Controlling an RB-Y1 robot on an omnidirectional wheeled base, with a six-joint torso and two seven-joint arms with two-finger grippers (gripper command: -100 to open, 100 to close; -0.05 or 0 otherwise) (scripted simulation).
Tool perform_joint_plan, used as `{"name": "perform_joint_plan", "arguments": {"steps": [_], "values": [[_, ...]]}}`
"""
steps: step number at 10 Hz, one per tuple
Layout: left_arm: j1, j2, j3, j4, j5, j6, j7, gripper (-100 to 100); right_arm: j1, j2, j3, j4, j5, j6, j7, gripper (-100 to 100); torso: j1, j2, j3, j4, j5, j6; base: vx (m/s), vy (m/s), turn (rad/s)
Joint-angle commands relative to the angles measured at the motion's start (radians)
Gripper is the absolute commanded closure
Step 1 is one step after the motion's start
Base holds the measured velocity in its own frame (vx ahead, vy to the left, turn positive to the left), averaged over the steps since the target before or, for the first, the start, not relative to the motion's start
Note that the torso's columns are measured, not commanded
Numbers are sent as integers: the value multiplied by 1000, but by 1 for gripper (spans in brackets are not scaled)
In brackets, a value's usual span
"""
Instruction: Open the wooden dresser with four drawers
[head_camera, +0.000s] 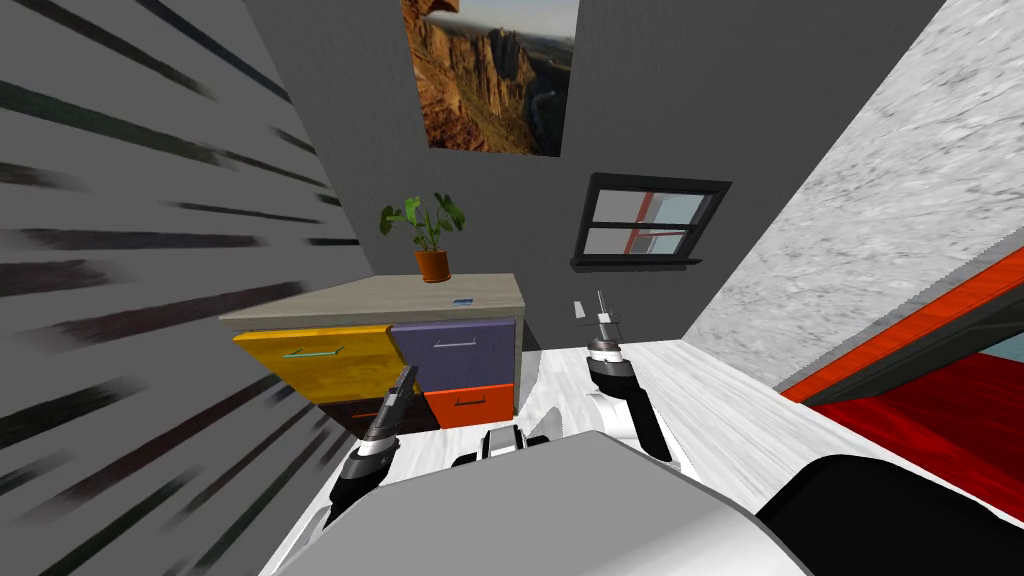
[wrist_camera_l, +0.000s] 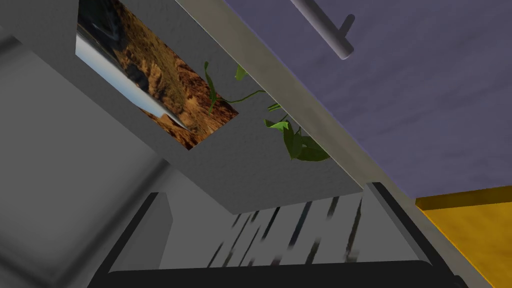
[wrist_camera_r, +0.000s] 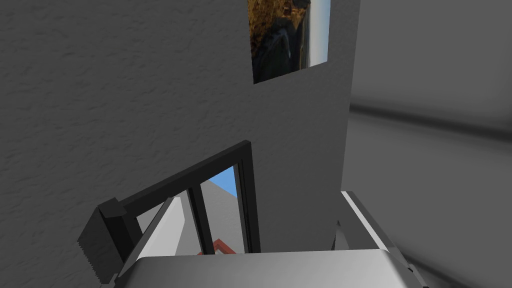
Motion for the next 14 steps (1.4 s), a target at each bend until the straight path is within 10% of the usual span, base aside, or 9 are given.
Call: {"name": "perform_joint_plan", "arguments": {"steps": [1,8,14], "values": [[-11,-22,4,69,-13,-36,-25,-100,0,0,0,0,0,0,0,0,1,2,1,1,0,0,100,-87,-13],[-37,-149,13,199,-33,-101,-64,-100,0,0,0,0,0,0,0,0,1,2,2,1,0,0,78,-73,-9],[-76,-117,20,124,-29,8,-36,-100,0,0,0,0,0,0,0,0,-1,1,1,0,0,0,2,-20,3]]}}
